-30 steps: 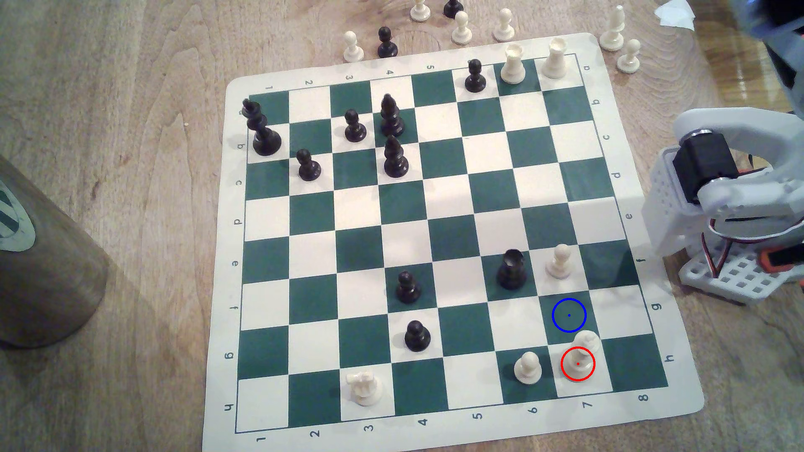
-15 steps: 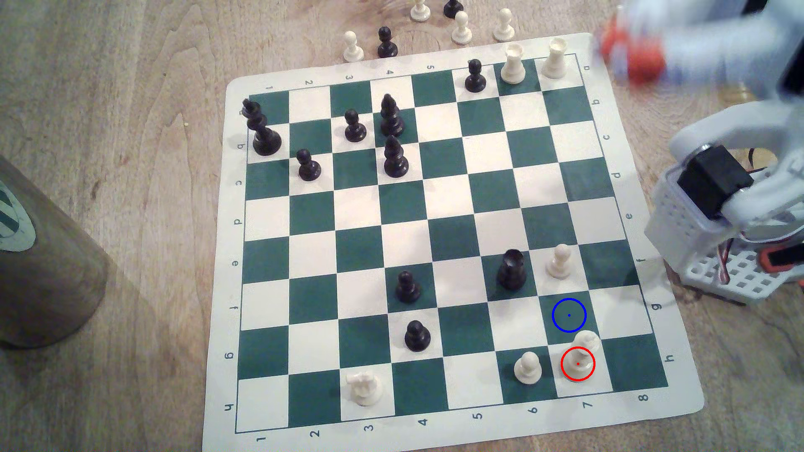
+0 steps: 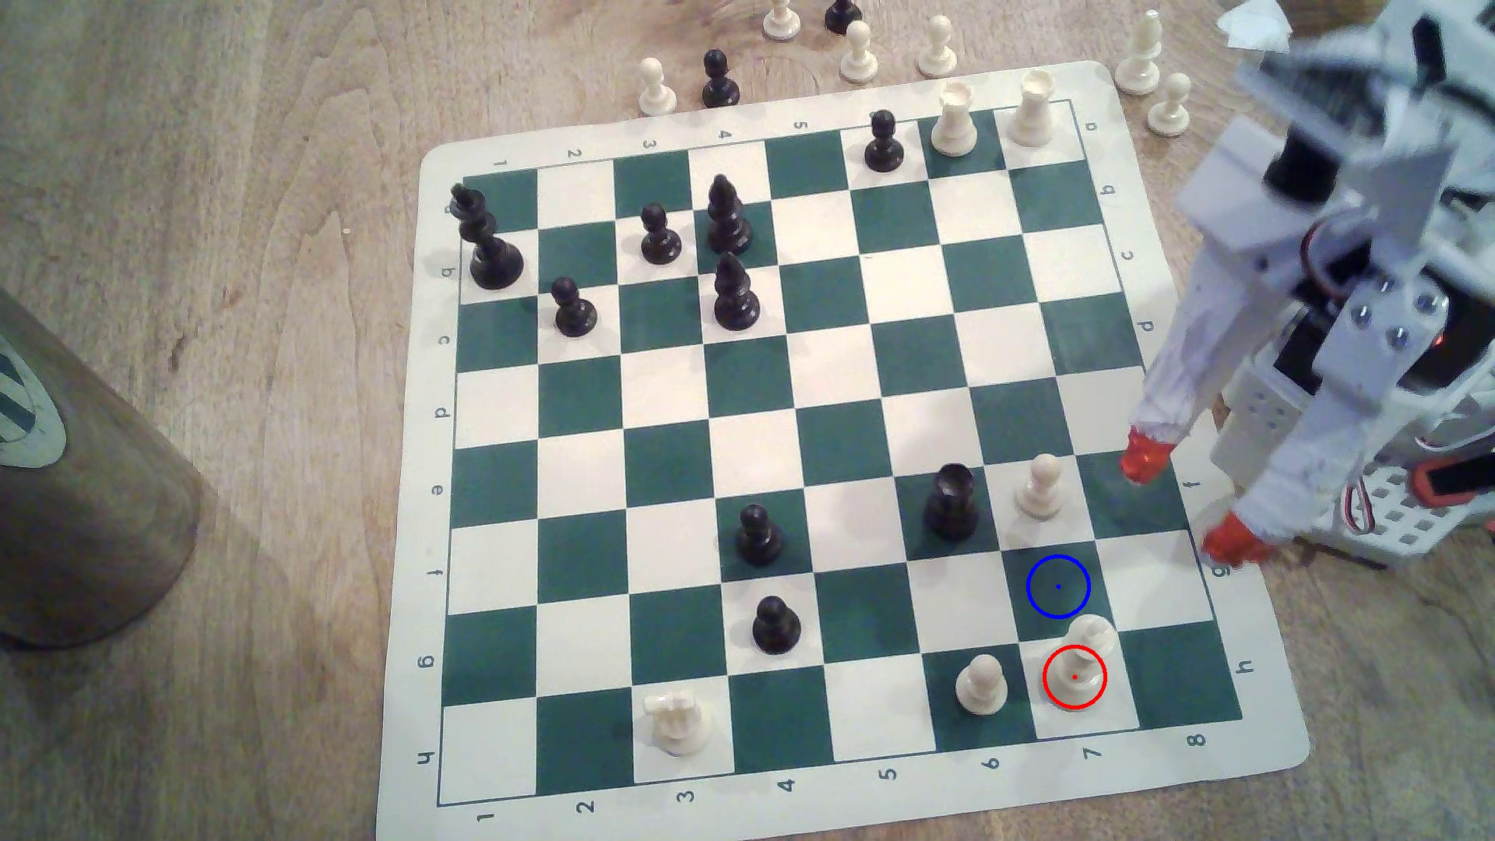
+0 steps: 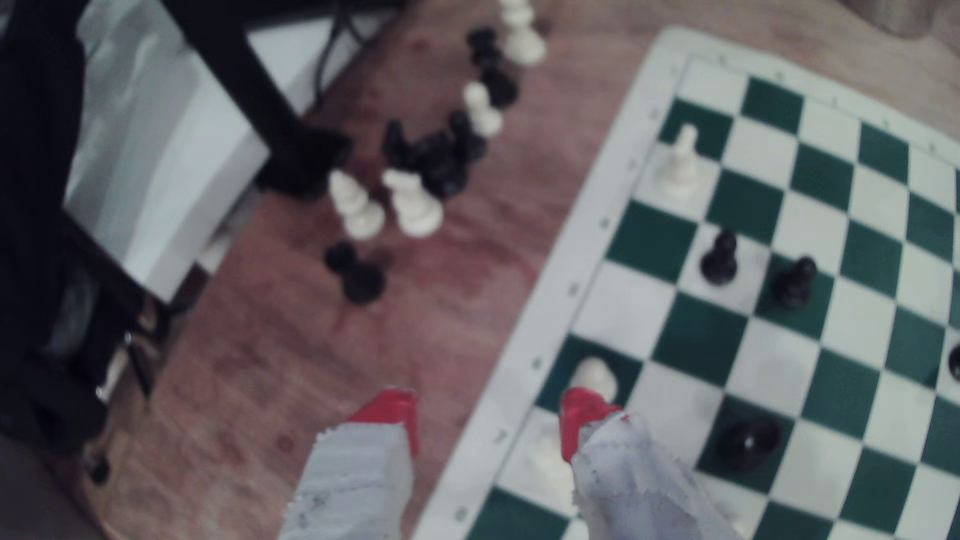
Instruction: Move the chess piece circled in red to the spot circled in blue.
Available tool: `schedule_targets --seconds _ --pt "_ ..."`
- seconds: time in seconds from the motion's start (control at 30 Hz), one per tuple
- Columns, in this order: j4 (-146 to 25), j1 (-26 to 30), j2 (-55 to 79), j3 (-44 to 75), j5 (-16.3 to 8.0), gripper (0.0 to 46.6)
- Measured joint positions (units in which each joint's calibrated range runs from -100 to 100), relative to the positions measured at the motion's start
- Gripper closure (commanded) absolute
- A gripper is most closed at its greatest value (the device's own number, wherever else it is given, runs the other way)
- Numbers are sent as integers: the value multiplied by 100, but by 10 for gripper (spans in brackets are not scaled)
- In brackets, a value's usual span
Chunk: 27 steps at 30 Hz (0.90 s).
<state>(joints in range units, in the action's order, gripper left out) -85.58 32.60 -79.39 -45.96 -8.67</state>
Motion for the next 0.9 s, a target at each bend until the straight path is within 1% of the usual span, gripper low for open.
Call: schedule_targets --seconds 0.03,0.23,0.5,0.63,0.9 --pt "-88 37 0 -108 -5 271" --pt "-183 118 8 -1085 0 247" --pt "191 118 -67 -2133 24 244" --pt "327 118 -67 -2413 29 240" --pt "900 155 670 -2702 59 242"
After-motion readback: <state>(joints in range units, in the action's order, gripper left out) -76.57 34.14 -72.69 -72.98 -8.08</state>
